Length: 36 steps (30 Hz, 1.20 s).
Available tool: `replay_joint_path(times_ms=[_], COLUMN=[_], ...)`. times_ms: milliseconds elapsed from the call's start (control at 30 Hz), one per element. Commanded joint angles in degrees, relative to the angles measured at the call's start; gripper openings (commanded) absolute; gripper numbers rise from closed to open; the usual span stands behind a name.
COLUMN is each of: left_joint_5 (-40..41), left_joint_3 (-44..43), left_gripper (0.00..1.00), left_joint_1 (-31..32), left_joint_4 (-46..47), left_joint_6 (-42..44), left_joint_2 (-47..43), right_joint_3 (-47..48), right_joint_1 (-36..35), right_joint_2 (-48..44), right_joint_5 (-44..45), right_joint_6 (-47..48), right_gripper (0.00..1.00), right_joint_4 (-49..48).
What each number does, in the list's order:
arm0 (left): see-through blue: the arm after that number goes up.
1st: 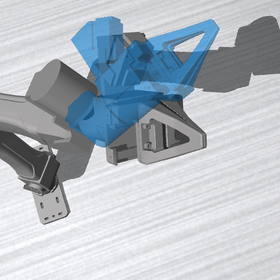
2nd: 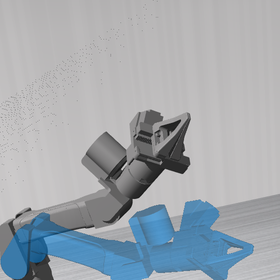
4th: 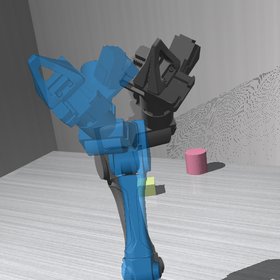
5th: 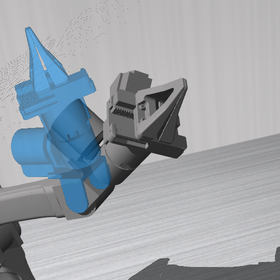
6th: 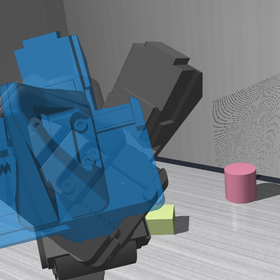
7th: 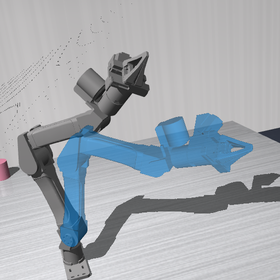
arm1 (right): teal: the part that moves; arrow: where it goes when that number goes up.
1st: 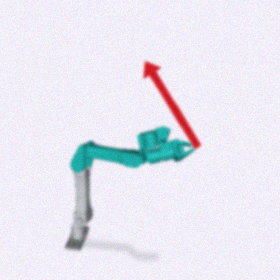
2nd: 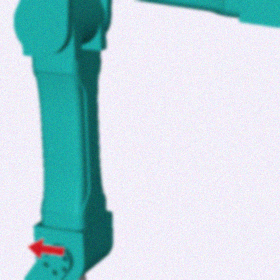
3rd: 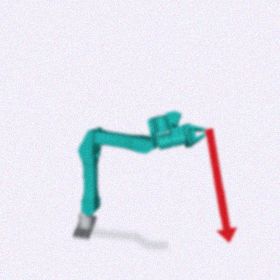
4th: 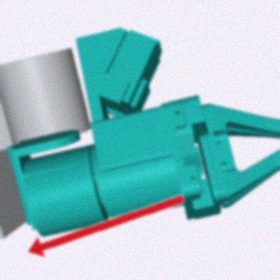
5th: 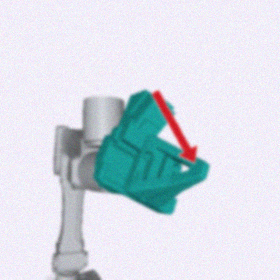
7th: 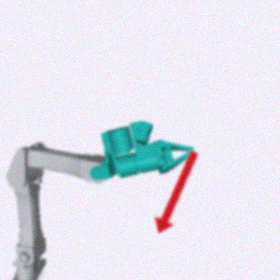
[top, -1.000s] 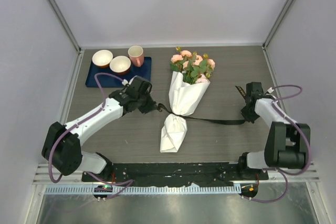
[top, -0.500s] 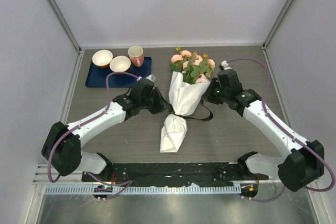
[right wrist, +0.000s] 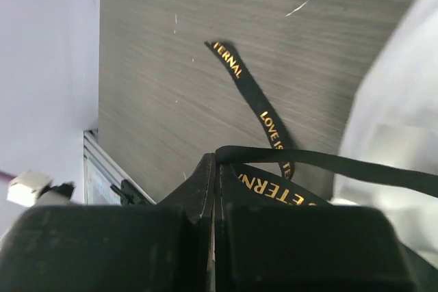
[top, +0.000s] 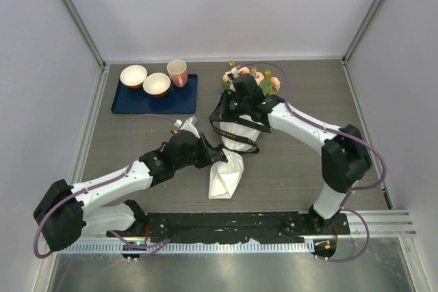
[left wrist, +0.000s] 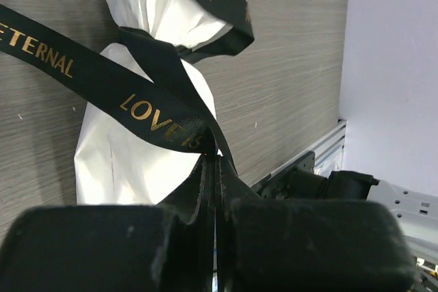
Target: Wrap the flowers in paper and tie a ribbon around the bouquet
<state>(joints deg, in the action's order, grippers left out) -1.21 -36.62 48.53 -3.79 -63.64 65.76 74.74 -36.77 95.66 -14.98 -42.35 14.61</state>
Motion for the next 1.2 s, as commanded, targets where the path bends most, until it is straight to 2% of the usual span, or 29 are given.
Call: replay_joint_path(times_ms=[0,167,333,400,500,533,600,633,767,867,900,933,967,1000,1067,1100,1167], left_joint_5=[3.85,3.76,1.84,1.39,-4.66,-6.33,-11.34,-13.01,-25.56,-30.68,-33.39,-34.63,-36.04,-38.49,-40.96,-44.02,-47.11], left_joint_3=[3.30,5.16,2.53,1.21,-3.36,-5.98,-8.98,-10.21,-16.19,-21.62,-23.39,-25.06,-26.47,-28.05,-29.47,-30.43,-30.96], left_gripper=[0.00,0.00,0.00,0.00,0.00,0.00,0.00,0.00,0.00,0.00,0.00,0.00,0.00,0.00,0.00,0.00,0.00], left_joint_1=[0.42,0.69,0.69,0.60,-0.28,-1.06,-2.91,-3.70,-7.57,-11.26,-12.92,-13.63,-14.25,-15.13,-15.92,-16.62,-17.59], left_joint_4=[6.16,8.36,8.19,7.49,5.38,4.24,0.22,-0.77,-4.20,-8.41,-12.51,-14.56,-15.88,-16.94,-17.91,-17.83,-17.74], left_joint_6=[-1.49,-2.02,-0.88,-0.88,-0.61,-0.61,-0.52,-0.44,1.49,4.39,7.18,8.52,9.31,10.97,12.65,13.53,14.76], left_joint_2=[-2.03,-1.95,0.16,2.17,6.03,6.92,9.46,10.52,15.45,21.06,22.65,25.79,26.96,28.01,30.82,31.79,33.81], right_joint_3=[6.55,14.19,17.10,19.03,21.15,20.28,15.38,13.17,5.25,-5.53,-14.18,-18.01,-21.53,-26.70,-31.04,-33.49,-33.78], right_joint_1=[-3.65,-4.09,-4.45,-4.45,-2.87,-0.69,2.22,3.45,5.22,5.31,4.44,2.60,-0.20,-8.15,-15.66,-22.13,-28.06], right_joint_2=[6.62,15.60,19.73,20.71,20.98,19.58,13.70,11.16,-4.90,-15.55,-23.68,-27.42,-30.93,-36.97,-40.62,-40.72,-37.14], right_joint_5=[-7.42,-15.93,-19.73,-20.17,-17.21,-16.75,-16.83,-16.14,-6.66,7.56,10.56,16.77,19.26,20.33,21.22,21.83,24.54], right_joint_6=[2.70,12.89,16.76,18.70,20.03,19.50,15.64,14.41,15.01,17.82,18.61,21.75,23.26,24.58,26.96,28.27,35.44], right_gripper=[0.00,0.00,0.00,0.03,0.26,0.48,0.58,0.67,0.75,0.75,0.75,0.73,0.73,0.73,0.72,0.72,0.71], right_joint_4=[1.90,11.39,15.00,16.06,21.15,20.55,18.10,16.00,16.84,15.99,13.63,8.90,6.51,1.26,-5.35,-10.86,-13.90])
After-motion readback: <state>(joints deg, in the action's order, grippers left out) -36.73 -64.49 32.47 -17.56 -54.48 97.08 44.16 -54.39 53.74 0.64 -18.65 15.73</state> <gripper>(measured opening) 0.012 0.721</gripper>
